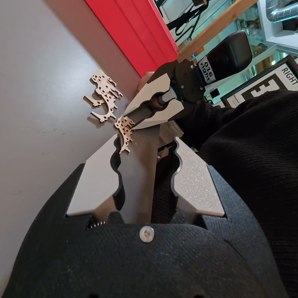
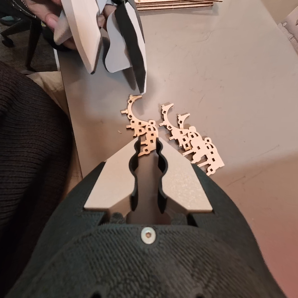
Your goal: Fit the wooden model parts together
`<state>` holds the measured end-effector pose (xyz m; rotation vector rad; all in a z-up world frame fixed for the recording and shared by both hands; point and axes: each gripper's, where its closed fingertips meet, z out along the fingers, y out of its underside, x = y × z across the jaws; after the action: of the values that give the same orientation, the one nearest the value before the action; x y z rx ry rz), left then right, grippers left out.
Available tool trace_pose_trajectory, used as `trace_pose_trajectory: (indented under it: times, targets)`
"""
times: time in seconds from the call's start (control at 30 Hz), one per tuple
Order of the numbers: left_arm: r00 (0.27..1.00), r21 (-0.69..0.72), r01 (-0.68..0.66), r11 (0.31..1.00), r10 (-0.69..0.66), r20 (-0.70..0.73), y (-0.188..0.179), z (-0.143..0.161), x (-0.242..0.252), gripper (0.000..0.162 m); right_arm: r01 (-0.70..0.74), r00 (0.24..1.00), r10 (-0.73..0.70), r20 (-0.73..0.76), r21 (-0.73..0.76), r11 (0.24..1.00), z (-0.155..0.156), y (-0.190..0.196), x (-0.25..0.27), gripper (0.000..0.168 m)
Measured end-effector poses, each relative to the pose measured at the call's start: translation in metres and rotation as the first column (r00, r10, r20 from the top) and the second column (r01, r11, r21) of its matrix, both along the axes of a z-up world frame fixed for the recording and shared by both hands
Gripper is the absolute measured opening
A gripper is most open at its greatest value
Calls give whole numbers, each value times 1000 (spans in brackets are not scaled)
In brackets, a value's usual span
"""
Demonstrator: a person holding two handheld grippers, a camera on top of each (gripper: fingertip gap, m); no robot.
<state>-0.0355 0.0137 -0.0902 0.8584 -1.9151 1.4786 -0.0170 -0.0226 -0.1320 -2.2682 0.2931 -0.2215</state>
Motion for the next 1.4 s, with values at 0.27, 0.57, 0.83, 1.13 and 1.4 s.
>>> trace_pose_trajectory:
  times: [0.27, 0.57, 0.83, 1.13, 1.4]
  targets:
    - [999, -8, -8, 1000, 8, -36, 1, -1, 2, 63, 0, 1000, 0, 1, -1, 1000, 0, 0, 0, 17]
    - [999, 2, -11, 1000, 11, -37, 0, -3, 3, 63, 8, 1000, -8, 8, 6, 1000, 2, 1, 1, 19]
    - [999, 12, -13, 1000, 13, -37, 0, -4, 3, 63, 84, 995, -86, 51, 48, 995, 14, -4, 16, 21]
    - [999, 14, -11, 1000, 12, -42, 0, -5, 3, 63, 224, 971, -226, 78, 33, 974, 14, -20, 40, 24]
    - [999, 20, -9, 1000, 10, -46, 0, -6, 3, 63, 251, 966, -252, 54, 27, 968, 11, -23, 43, 26]
